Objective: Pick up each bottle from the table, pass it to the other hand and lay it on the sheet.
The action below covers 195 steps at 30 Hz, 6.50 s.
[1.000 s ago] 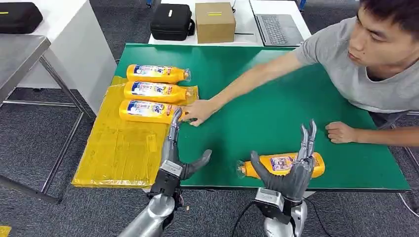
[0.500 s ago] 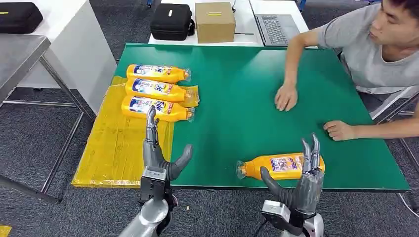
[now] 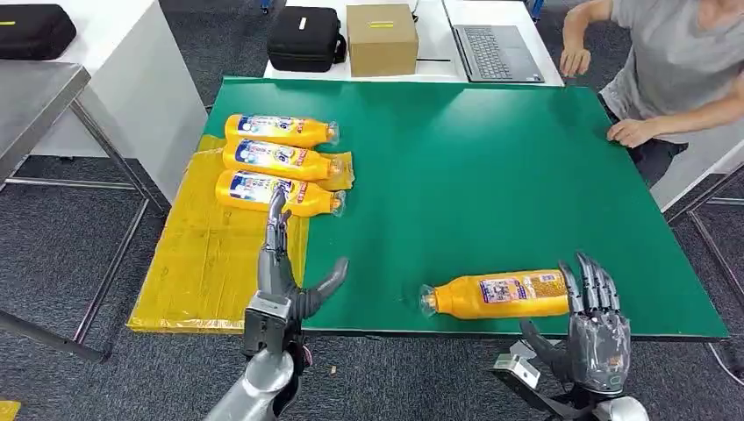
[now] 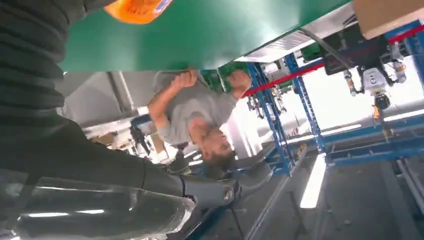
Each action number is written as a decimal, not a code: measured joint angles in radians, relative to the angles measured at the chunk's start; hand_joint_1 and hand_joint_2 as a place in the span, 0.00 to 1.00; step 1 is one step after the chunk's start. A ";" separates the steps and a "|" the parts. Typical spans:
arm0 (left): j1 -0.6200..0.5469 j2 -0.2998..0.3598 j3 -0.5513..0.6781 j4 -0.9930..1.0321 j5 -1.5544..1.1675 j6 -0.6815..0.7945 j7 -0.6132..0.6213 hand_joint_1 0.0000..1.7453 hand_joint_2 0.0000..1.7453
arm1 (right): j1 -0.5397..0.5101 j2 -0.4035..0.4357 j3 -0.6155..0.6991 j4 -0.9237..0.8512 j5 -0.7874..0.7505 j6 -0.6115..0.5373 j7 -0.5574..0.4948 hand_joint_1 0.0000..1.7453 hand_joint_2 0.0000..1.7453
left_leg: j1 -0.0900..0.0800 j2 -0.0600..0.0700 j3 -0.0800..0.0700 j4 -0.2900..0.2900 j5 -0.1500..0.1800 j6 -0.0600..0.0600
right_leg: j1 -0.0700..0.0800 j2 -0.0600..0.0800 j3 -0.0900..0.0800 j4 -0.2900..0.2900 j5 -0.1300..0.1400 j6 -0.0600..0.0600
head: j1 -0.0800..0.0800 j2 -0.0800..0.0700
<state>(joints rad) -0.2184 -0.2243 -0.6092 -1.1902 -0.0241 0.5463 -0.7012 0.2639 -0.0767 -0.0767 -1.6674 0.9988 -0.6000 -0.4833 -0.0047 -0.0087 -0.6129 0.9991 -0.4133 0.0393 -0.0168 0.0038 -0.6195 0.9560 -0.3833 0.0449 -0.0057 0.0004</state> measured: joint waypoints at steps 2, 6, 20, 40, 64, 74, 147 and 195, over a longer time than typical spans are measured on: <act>-0.004 -0.002 0.000 0.007 0.009 -0.022 0.000 0.00 1.00 | -0.002 -0.016 -0.009 0.000 0.039 0.028 0.016 0.00 1.00 | 0.000 0.000 0.000 0.000 0.000 0.000 | 0.000 0.000 0.000 0.000 0.000 0.000 | 0.000 0.000; -0.014 -0.013 0.000 0.026 0.012 -0.050 0.000 0.00 1.00 | -0.015 -0.071 -0.014 0.002 0.079 0.119 0.050 0.00 1.00 | 0.000 0.000 0.000 0.000 0.000 0.000 | 0.000 0.000 0.000 0.000 0.000 0.000 | 0.000 0.000; -0.043 -0.035 0.001 0.080 0.055 -0.105 0.000 0.00 1.00 | -0.178 -0.274 0.036 0.147 0.016 0.350 0.050 0.00 1.00 | -0.001 0.000 -0.001 0.000 0.001 0.001 | 0.000 0.000 0.000 0.000 0.001 0.001 | 0.000 0.000; -0.125 -0.068 -0.046 0.230 0.106 -0.199 0.007 0.00 1.00 | -0.299 -0.456 0.185 0.340 -0.092 0.490 0.090 0.00 1.00 | -0.001 -0.001 -0.002 0.001 0.001 0.002 | 0.000 -0.003 -0.001 0.000 0.001 0.001 | 0.000 0.000; -0.156 -0.071 -0.072 0.283 0.108 -0.189 0.001 0.00 1.00 | -0.322 -0.445 0.230 0.410 -0.190 0.509 0.016 0.00 1.00 | -0.001 -0.001 -0.002 0.001 0.001 0.002 | 0.000 -0.003 0.000 0.000 0.001 0.001 | 0.000 0.000; -0.159 -0.076 -0.072 0.295 0.110 -0.209 0.001 0.00 1.00 | -0.347 -0.469 0.272 0.470 -0.195 0.608 0.027 0.00 1.00 | -0.001 -0.002 -0.002 0.001 0.001 0.003 | 0.000 -0.004 0.000 0.000 0.001 0.001 | 0.000 0.000; -0.169 -0.101 -0.098 0.314 0.096 -0.177 0.001 0.00 1.00 | -0.388 -0.377 0.260 0.582 -0.161 0.455 -0.007 1.00 1.00 | -0.001 0.000 -0.002 0.000 0.002 0.003 | 0.000 -0.003 0.000 0.000 0.001 0.001 | -0.001 0.000; -0.155 -0.121 -0.103 0.300 0.276 -0.112 0.001 0.00 1.00 | -0.343 0.020 0.464 0.374 -0.811 -0.089 -0.214 1.00 1.00 | 0.000 -0.001 -0.003 0.000 0.002 0.002 | 0.000 -0.004 -0.002 0.001 0.000 0.000 | 0.000 0.000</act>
<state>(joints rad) -0.3734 -0.3456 -0.7122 -0.8900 0.2522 0.4341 -0.7004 -0.0793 -0.0564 0.3872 -1.2932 0.1876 -0.6889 -0.6977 -0.0042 -0.0100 -0.6160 0.9991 -0.4109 0.0411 -0.0163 0.0002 -0.6211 0.9573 -0.3829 0.0451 -0.0061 0.0004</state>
